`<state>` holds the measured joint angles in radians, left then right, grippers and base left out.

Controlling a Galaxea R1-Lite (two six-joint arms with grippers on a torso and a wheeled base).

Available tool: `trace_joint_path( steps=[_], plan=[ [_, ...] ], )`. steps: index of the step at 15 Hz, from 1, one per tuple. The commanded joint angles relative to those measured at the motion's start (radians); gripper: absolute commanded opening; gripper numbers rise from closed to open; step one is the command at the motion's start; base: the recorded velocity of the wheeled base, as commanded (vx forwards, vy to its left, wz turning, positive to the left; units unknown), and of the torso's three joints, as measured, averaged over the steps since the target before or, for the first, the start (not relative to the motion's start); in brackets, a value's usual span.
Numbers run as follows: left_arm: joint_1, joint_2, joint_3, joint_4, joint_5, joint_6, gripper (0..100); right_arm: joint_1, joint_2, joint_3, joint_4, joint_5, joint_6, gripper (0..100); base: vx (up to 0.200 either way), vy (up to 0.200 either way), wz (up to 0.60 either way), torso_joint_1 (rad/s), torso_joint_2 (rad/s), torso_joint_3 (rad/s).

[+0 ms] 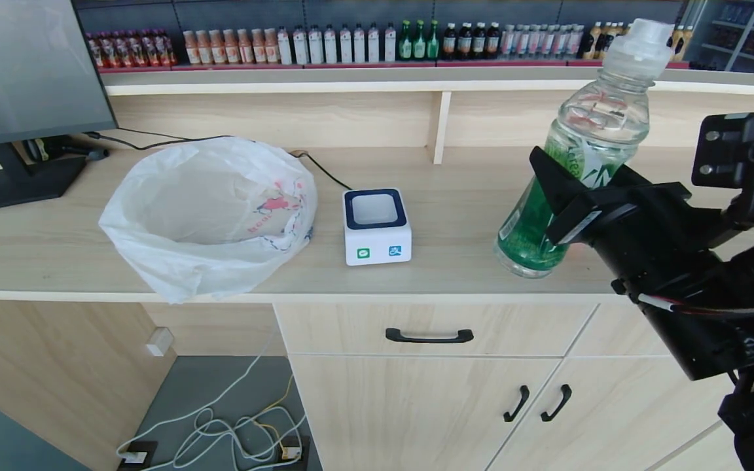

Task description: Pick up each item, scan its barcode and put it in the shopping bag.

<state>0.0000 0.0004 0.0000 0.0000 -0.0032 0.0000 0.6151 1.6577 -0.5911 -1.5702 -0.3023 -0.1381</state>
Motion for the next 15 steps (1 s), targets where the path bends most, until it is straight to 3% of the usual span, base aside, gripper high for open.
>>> trace_joint_path(
  steps=[1,11,15],
  plan=[
    [0.000,0.000,0.000,0.000,0.000,0.000,100,-0.003,0.010,-0.006,-0.001,0.002,0.003,0,0.000,0.200,0.00,0.007,0.00,0.007],
    [0.000,0.000,0.000,0.000,0.000,0.000,100,-0.002,0.008,-0.007,-0.001,0.005,0.045,0,0.000,0.200,0.00,0.005,0.00,0.002],
    [-0.002,0.000,0.000,0.000,0.000,0.002,100,-0.003,0.034,-0.032,-0.001,0.014,0.055,0,0.000,0.000,0.00,0.000,0.00,0.000]
  ],
)
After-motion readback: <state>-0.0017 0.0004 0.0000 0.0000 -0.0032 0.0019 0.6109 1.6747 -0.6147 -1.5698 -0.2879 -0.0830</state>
